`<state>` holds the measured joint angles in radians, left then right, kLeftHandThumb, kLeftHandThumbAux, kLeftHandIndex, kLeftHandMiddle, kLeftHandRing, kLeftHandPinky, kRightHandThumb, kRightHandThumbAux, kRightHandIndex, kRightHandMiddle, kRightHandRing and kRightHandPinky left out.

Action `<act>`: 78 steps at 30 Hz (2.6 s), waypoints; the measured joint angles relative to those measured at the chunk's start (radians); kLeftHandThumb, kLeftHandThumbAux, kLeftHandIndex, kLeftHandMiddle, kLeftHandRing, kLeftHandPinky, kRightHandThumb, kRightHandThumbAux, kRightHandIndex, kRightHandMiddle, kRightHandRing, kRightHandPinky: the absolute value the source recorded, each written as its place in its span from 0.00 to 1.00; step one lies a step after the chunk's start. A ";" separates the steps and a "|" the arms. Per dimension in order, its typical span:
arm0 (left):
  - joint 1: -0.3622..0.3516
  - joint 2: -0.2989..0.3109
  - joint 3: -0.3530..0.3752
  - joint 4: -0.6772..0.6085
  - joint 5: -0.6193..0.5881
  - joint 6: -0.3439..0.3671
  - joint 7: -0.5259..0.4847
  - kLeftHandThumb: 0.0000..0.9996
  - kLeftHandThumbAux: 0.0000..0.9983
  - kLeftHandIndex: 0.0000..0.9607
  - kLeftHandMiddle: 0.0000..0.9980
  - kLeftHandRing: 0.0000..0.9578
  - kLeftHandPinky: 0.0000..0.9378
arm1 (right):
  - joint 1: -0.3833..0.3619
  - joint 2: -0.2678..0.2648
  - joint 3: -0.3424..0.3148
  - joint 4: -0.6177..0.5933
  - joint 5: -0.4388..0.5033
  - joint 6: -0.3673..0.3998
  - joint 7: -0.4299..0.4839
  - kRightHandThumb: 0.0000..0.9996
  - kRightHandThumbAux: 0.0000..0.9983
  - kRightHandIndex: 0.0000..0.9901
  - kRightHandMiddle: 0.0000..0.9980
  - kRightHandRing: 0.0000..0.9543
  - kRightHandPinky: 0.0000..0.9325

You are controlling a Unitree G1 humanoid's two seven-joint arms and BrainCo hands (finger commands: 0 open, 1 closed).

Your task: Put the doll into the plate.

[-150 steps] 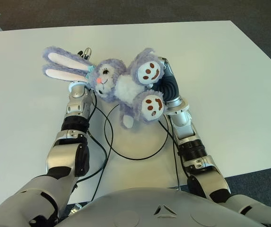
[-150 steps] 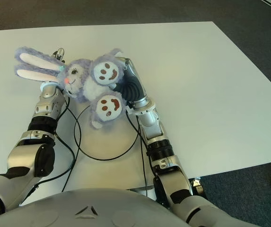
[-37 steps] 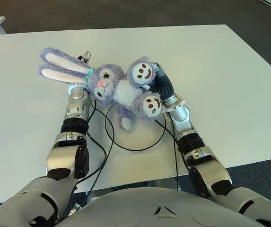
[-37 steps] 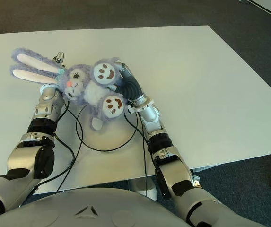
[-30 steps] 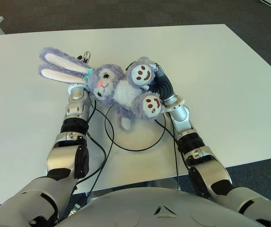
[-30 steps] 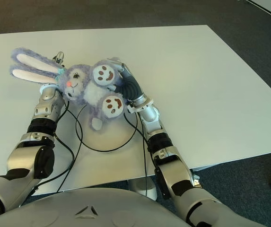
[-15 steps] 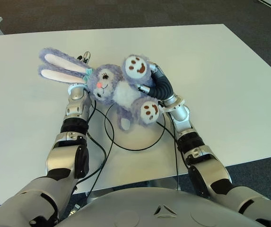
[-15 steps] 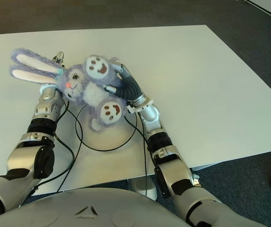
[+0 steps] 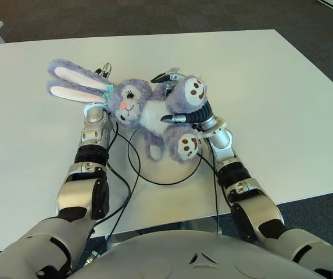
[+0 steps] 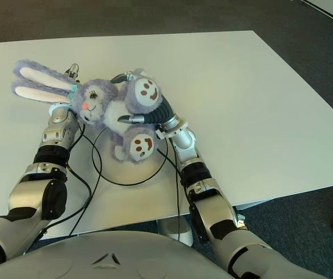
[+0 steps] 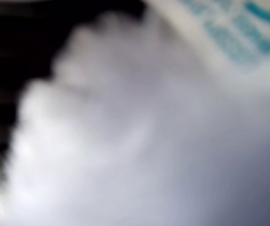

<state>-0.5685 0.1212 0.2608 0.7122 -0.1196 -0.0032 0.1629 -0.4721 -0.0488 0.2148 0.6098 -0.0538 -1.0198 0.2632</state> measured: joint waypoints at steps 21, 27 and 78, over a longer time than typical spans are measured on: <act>0.000 0.000 -0.001 -0.002 0.000 0.001 0.000 0.00 0.41 0.00 0.10 0.07 0.00 | 0.023 -0.007 0.004 -0.051 -0.033 0.007 -0.014 0.13 0.53 0.07 0.06 0.06 0.06; 0.000 0.000 -0.001 -0.002 0.000 0.001 0.000 0.00 0.41 0.00 0.10 0.08 0.00 | 0.032 -0.011 0.006 -0.070 -0.038 0.020 -0.014 0.10 0.50 0.04 0.04 0.03 0.03; -0.006 0.002 -0.001 0.003 -0.007 -0.018 0.000 0.00 0.40 0.00 0.10 0.08 0.00 | 0.121 -0.001 -0.034 -0.359 0.122 0.305 -0.004 0.21 0.43 0.02 0.00 0.00 0.00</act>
<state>-0.5750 0.1228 0.2594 0.7151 -0.1265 -0.0215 0.1629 -0.3510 -0.0503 0.1806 0.2509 0.0685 -0.7143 0.2587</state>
